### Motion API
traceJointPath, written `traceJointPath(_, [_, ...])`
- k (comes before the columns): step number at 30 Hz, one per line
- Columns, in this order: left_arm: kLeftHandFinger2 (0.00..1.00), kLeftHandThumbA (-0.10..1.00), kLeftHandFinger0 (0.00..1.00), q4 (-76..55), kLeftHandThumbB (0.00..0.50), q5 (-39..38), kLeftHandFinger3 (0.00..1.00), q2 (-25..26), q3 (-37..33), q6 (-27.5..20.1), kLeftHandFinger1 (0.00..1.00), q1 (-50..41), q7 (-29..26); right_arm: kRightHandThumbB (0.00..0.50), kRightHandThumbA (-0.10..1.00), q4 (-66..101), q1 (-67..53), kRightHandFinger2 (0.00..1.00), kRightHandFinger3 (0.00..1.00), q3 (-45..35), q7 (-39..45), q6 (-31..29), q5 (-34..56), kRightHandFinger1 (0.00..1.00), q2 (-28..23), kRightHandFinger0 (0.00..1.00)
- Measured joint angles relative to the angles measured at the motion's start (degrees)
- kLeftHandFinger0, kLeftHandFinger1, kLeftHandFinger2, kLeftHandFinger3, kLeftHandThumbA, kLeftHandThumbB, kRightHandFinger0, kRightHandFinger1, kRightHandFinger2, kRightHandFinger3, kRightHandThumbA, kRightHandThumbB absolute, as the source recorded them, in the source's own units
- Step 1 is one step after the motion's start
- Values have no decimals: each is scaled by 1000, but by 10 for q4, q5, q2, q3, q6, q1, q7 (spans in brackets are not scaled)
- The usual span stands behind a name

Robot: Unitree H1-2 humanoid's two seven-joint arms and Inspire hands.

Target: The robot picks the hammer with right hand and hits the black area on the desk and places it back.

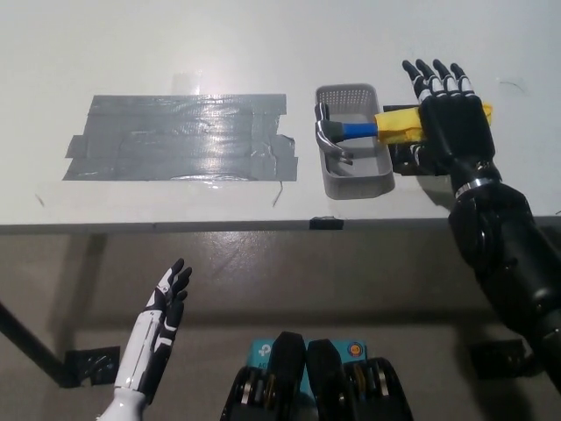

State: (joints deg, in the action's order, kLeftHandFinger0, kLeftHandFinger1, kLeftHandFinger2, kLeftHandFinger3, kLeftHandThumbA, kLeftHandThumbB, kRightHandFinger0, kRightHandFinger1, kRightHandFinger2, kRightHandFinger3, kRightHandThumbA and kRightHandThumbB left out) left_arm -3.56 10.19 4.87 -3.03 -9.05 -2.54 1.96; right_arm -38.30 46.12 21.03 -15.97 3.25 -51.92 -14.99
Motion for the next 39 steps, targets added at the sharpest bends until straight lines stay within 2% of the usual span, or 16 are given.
traceJointPath(16, [1000,1000,979,-2,66,-1,1000,2,0,1,1000,4,0,393,780,-65,13,1000,1000,3,0,0,6,1000,7,1000])
traceJointPath(17, [1000,1000,979,-2,65,-1,1000,2,0,1,1000,4,0,393,741,-72,15,1000,1000,5,-1,-1,7,1000,8,1000])
traceJointPath(19, [1000,1000,971,-2,61,-1,1000,2,0,1,1000,5,0,398,505,-87,21,1000,1000,8,-9,-2,8,1000,10,1000])
traceJointPath(20, [1000,1000,968,-1,61,-1,1000,2,0,1,1000,5,0,383,356,-98,23,758,930,10,-18,-3,7,728,12,859])
traceJointPath(21, [1000,1000,965,-1,55,-1,1000,2,0,1,1000,5,0,336,140,-108,25,453,583,14,-29,-4,6,363,13,494])
traceJointPath(22, [1000,1000,964,-1,54,-1,1000,2,0,1,1000,4,0,321,30,-118,26,378,451,18,-39,-4,4,269,13,350])
traceJointPath(23, [1000,1000,964,-1,59,-1,1000,2,0,1,1000,4,0,296,-95,-127,26,271,246,23,-49,-4,1,102,13,102])
traceJointPath(24, [1000,1000,965,-1,69,-1,1000,2,0,1,1000,4,0,260,-100,-137,26,244,126,29,-61,-5,-1,5,13,4])
traceJointPath(26, [1000,1000,963,0,68,-1,1000,2,0,1,1000,4,0,247,-100,-150,26,632,356,37,-80,-6,-3,113,13,0])
traceJointPath(27, [1000,1000,957,0,65,-1,1000,2,0,1,1000,4,0,235,-100,-161,26,719,549,42,-96,-9,-5,191,13,0])
traceJointPath(28, [1000,1000,958,0,68,-1,1000,2,0,2,1000,4,0,207,-100,-169,27,755,664,48,-108,-12,-6,239,13,0])
traceJointPath(30, [1000,1000,959,0,70,-1,1000,2,0,3,1000,4,0,193,-100,-181,28,737,701,56,-128,-17,-8,239,13,0])
traceJointPath(33, [1000,1000,953,0,57,-1,1000,2,0,6,1000,4,0,176,-100,-197,28,634,603,70,-163,-27,-11,174,13,0])
traceJointPath(36, [1000,1000,944,0,62,-1,1000,2,0,7,1000,5,0,188,-100,-205,28,479,320,80,-192,-34,-12,51,12,0])
traceJointPath(37, [1000,1000,946,0,55,-1,1000,2,0,7,1000,6,0,193,-100,-205,28,474,212,82,-202,-37,-12,45,11,0])
traceJointPath(39, [1000,1000,947,0,48,-2,1000,2,0,8,1000,8,1,180,-100,-206,28,628,261,85,-219,-46,-12,149,10,0])
